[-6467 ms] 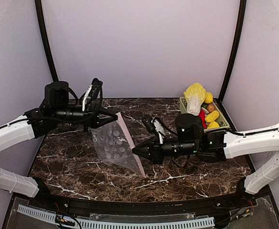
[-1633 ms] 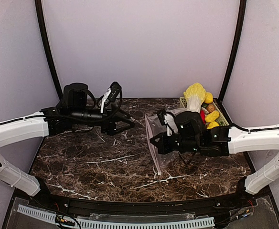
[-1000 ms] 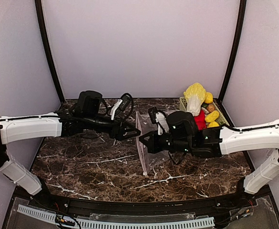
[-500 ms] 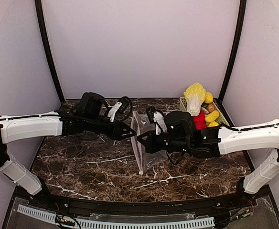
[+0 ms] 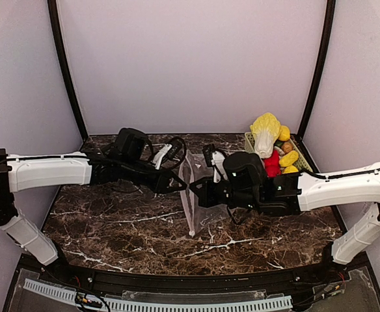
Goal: Place the food in the zip-top bag and seal the zipper
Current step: Open the zipper food storage bag at the center of the board.
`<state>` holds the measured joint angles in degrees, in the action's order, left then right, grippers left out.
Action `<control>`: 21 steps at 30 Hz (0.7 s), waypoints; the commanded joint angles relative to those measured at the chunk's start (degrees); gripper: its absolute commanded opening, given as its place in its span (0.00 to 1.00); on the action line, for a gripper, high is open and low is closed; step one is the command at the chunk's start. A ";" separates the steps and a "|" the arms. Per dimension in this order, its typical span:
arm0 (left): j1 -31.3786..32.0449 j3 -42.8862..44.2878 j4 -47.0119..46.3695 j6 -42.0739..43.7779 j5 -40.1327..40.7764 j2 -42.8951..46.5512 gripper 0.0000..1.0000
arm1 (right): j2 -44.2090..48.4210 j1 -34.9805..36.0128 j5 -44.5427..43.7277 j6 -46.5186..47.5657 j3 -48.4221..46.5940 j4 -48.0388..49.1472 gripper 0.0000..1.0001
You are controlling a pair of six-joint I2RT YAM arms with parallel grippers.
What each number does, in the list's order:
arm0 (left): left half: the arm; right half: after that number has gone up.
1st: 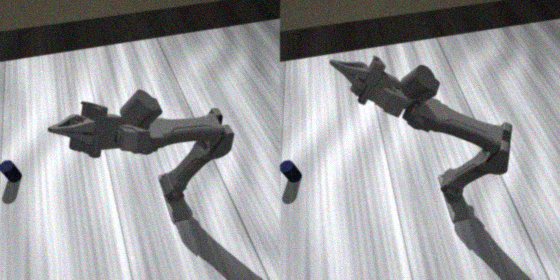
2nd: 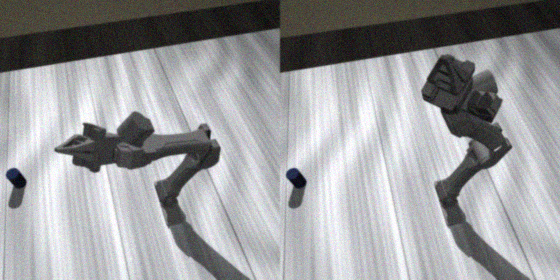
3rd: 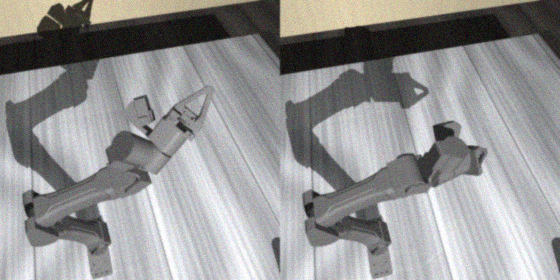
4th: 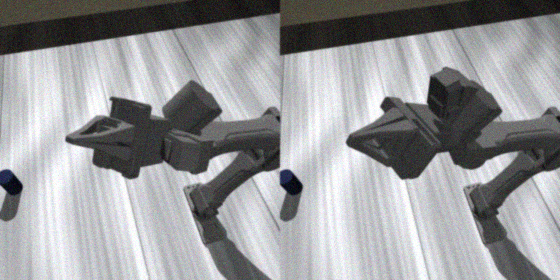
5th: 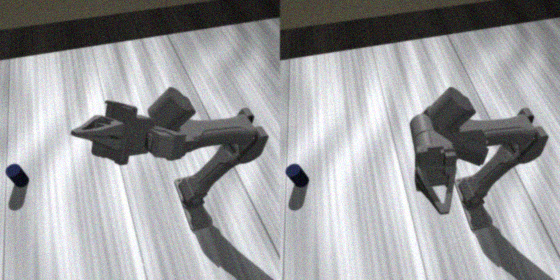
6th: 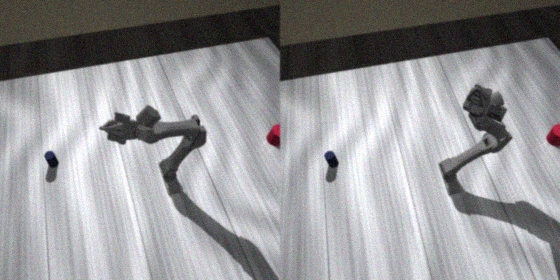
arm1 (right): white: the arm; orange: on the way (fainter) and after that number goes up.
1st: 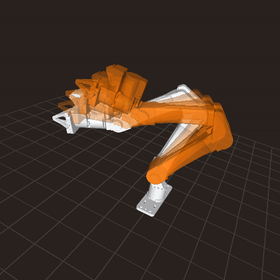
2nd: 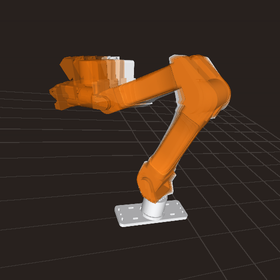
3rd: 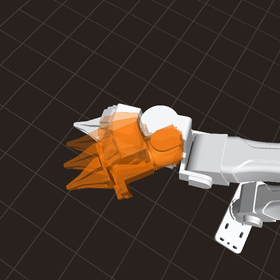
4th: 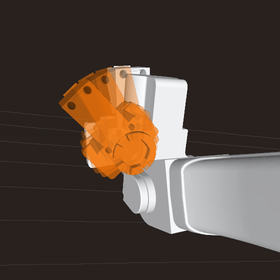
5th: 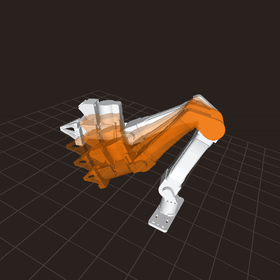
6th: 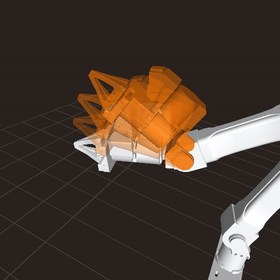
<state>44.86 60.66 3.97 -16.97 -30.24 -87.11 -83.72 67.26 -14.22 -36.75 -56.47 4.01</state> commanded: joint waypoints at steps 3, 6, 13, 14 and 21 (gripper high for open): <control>0.23 2.17 3.67 3.20 4.91 4.11 0.01 | 3.66 0.57 -2.01 -0.71 -0.71 -1.22 0.00; 0.23 3.50 7.63 6.39 15.46 6.72 0.01 | 5.59 0.56 -3.43 -0.72 -0.47 -2.66 0.00; 0.22 4.33 11.49 14.69 33.96 14.70 0.01 | 10.12 0.58 -10.50 -3.14 2.38 -5.53 0.00; 0.23 4.31 11.34 15.17 35.15 15.62 0.01 | 10.15 0.59 -11.84 -4.76 2.88 -6.54 0.00; 0.36 5.57 11.55 16.62 25.83 14.64 0.02 | 7.30 -1.87 -15.34 -13.33 5.18 -11.74 0.00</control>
<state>46.13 64.49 13.02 -2.13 -3.01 -71.81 -74.59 67.29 -24.21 -43.88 -54.22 -0.54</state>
